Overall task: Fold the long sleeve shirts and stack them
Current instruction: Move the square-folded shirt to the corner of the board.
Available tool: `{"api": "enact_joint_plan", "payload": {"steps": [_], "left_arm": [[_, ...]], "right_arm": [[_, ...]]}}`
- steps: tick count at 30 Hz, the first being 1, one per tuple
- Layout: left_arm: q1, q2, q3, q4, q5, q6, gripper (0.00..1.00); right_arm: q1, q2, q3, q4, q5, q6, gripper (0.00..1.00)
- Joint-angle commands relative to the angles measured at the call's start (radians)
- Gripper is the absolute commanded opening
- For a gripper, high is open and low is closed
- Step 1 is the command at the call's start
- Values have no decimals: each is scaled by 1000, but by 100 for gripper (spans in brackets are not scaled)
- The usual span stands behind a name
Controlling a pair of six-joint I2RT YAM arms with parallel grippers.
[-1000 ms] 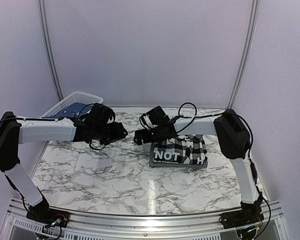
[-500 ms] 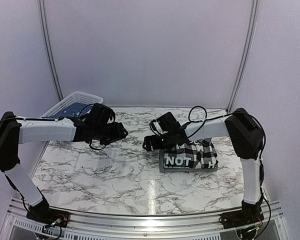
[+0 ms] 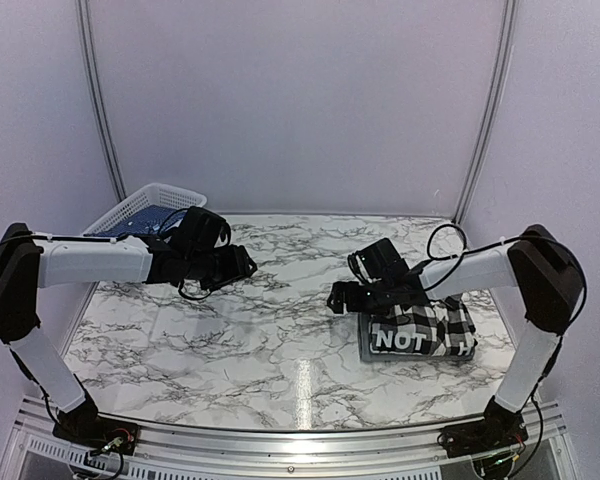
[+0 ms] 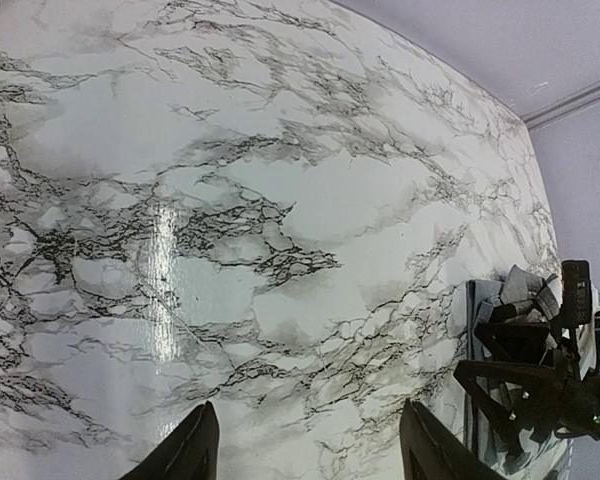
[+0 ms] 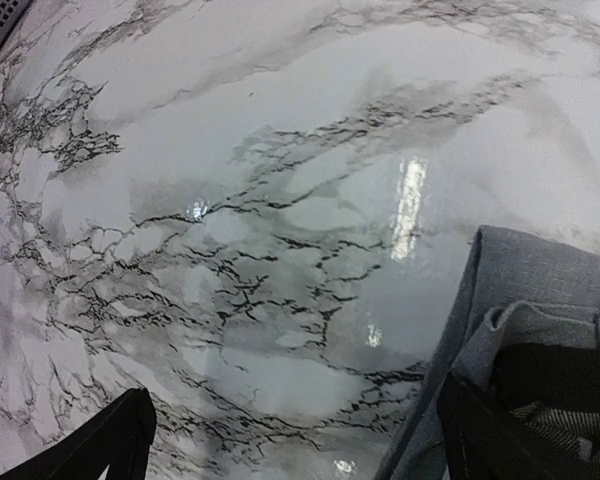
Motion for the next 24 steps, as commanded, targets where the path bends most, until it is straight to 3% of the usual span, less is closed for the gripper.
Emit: {"api": "enact_joint_plan", "payload": {"steps": [1, 12, 24], "left_arm": [[6, 3, -4, -3, 7, 3, 63], [3, 5, -20, 10, 15, -6, 63], [3, -11, -27, 11, 4, 5, 63]], "right_arm": [[-8, -121, -108, 8, 51, 54, 98], [-54, -359, -327, -14, 47, 61, 99], [-52, -370, -230, -22, -2, -3, 99]]}}
